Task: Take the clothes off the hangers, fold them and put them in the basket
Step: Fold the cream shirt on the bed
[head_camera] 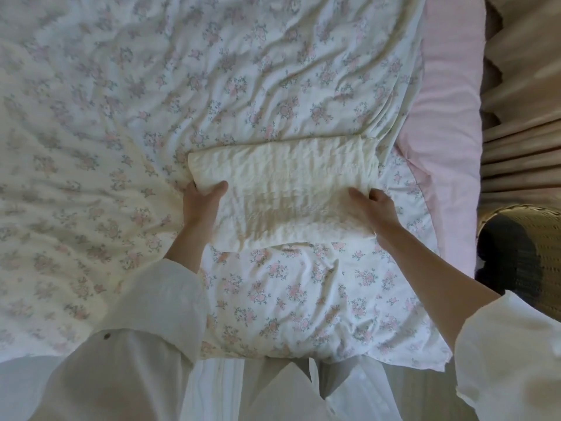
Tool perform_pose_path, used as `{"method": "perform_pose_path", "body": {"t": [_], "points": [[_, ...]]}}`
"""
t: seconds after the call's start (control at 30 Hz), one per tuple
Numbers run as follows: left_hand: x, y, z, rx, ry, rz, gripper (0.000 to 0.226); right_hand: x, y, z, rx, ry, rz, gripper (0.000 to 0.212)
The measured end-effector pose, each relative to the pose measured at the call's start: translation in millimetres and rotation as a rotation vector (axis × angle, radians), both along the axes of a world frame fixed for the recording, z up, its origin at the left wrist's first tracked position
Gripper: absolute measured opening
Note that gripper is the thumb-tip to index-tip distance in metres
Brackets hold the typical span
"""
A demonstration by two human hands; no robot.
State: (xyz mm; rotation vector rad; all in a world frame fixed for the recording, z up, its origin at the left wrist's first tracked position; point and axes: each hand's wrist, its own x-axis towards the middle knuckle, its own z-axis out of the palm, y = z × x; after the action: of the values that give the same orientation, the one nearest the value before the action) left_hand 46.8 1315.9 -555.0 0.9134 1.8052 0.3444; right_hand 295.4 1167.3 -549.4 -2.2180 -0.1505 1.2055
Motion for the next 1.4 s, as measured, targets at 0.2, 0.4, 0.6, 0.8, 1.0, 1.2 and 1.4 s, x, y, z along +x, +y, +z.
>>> {"method": "perform_pose_path", "body": {"t": [0.2, 0.4, 0.6, 0.8, 1.0, 1.2, 1.4], "points": [[-1.1, 11.3, 10.9, -0.021, -0.215, -0.022, 0.049, 5.8, 7.4, 3.2, 0.049, 0.238, -0.085, 0.029], [-3.4, 2.1, 12.2, -0.178, -0.391, -0.099, 0.067, -1.8, 11.0, 5.0, 0.129, 0.25, -0.15, 0.041], [-8.6, 3.7, 15.7, -0.259, -0.412, -0.009, 0.037, -7.5, 19.3, 4.0, -0.036, -0.102, 0.059, 0.077], [-7.7, 2.9, 16.1, -0.031, -0.275, -0.145, 0.045, -26.1, 50.5, 18.9, 0.283, -0.851, 0.734, 0.046], [18.2, -4.3, 49.0, 0.128, -0.045, -0.442, 0.052, -67.5, 42.3, -13.2, -0.026, -0.262, 1.057, 0.048], [66.1, -16.5, 75.7, -0.298, -0.53, -0.597, 0.068, -14.1, 37.9, 12.1, 0.288, 0.779, -0.122, 0.065], [116.4, -44.3, 62.2, -0.527, -0.762, -0.615, 0.047, 28.9, 8.2, 23.6, 0.402, 0.836, -0.267, 0.077]]}}
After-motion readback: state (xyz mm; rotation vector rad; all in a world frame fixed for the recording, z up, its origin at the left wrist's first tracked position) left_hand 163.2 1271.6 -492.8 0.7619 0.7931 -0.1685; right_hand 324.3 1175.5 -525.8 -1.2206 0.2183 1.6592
